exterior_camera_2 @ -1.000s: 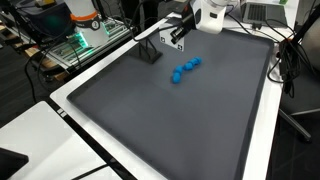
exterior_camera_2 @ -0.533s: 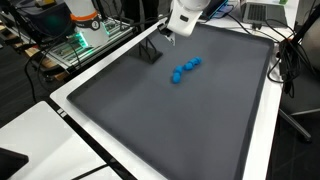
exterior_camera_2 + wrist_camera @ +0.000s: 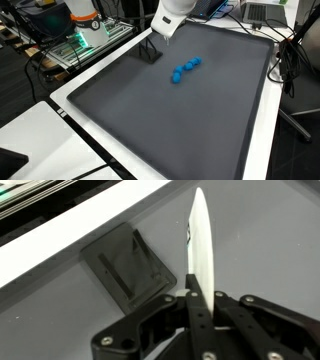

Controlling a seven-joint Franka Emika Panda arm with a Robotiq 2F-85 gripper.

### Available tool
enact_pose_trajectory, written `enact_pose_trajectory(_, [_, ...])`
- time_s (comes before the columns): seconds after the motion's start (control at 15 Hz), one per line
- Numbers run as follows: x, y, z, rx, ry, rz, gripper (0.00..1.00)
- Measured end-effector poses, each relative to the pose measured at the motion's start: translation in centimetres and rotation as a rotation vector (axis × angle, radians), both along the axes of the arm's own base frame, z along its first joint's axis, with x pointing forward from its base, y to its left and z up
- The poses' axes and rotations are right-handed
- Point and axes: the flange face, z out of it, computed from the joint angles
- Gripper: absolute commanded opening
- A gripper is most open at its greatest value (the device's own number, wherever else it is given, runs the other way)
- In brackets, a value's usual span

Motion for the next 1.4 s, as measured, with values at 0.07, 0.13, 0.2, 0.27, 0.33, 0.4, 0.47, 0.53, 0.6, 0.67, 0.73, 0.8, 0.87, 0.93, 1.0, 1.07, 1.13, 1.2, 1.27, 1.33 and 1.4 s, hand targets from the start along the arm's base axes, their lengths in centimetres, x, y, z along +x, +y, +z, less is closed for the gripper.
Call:
enact_pose_trajectory(0.07, [0.0, 0.0, 0.0, 0.0, -0.001, 0.0, 0.01])
enact_pose_trajectory(0.13, [0.0, 0.0, 0.0, 0.0, -0.001, 0.0, 0.01])
enact_pose_trajectory(0.2, [0.0, 0.0, 0.0, -0.003, 0.0, -0.002, 0.01])
enact_pose_trajectory(0.27, [0.0, 0.0, 0.0, -0.007, 0.006, -0.009, 0.01])
enact_pose_trajectory(0.33, [0.0, -0.2, -0.1, -0.016, 0.016, -0.029, 0.01])
enact_pose_trajectory(0.4, [0.0, -0.7, -0.3, -0.024, 0.029, -0.056, 0.01])
enact_pose_trajectory(0.47, [-0.1, -1.3, -0.6, -0.031, 0.042, -0.092, 0.01])
enact_pose_trajectory(0.53, [-0.4, -2.0, -0.8, -0.033, 0.057, -0.13, 0.01])
enact_pose_trajectory(0.6, [-0.6, -2.7, -1.1, -0.032, 0.07, -0.17, 0.01])
enact_pose_trajectory(0.67, [-0.9, -3.5, -1.5, -0.029, 0.079, -0.213, 0.01])
enact_pose_trajectory(0.73, [-1.3, -4.2, -1.9, -0.023, 0.083, -0.252, 0.01])
enact_pose_trajectory(0.8, [-1.7, -4.8, -2.3, -0.014, 0.086, -0.285, 0.01])
enact_pose_trajectory(0.87, [-2.1, -5.2, -2.8, -0.004, 0.088, -0.315, 0.01])
enact_pose_trajectory(0.93, [-2.5, -5.5, -3.2, 0.007, 0.087, -0.347, 0.01])
enact_pose_trajectory(1.0, [-3.0, -5.5, -3.7, 0.018, 0.087, -0.377, 0.01])
enact_pose_trajectory(1.07, [-3.5, -5.5, -4.1, 0.026, 0.085, -0.404, 0.01])
enact_pose_trajectory(1.13, [-4.1, -5.4, -4.5, 0.03, 0.077, -0.43, 0.01])
enact_pose_trajectory(1.2, [-4.6, -5.5, -4.8, 0.029, 0.067, -0.454, 0.01])
enact_pose_trajectory(1.27, [-5.1, -5.5, -5.0, 0.023, 0.054, -0.475, 0.01])
enact_pose_trajectory(1.33, [-5.6, -5.6, -5.2, 0.017, 0.041, -0.497, 0.01])
enact_pose_trajectory(1.4, [-6.2, -5.8, -5.3, 0.01, 0.029, -0.516, 0.01])
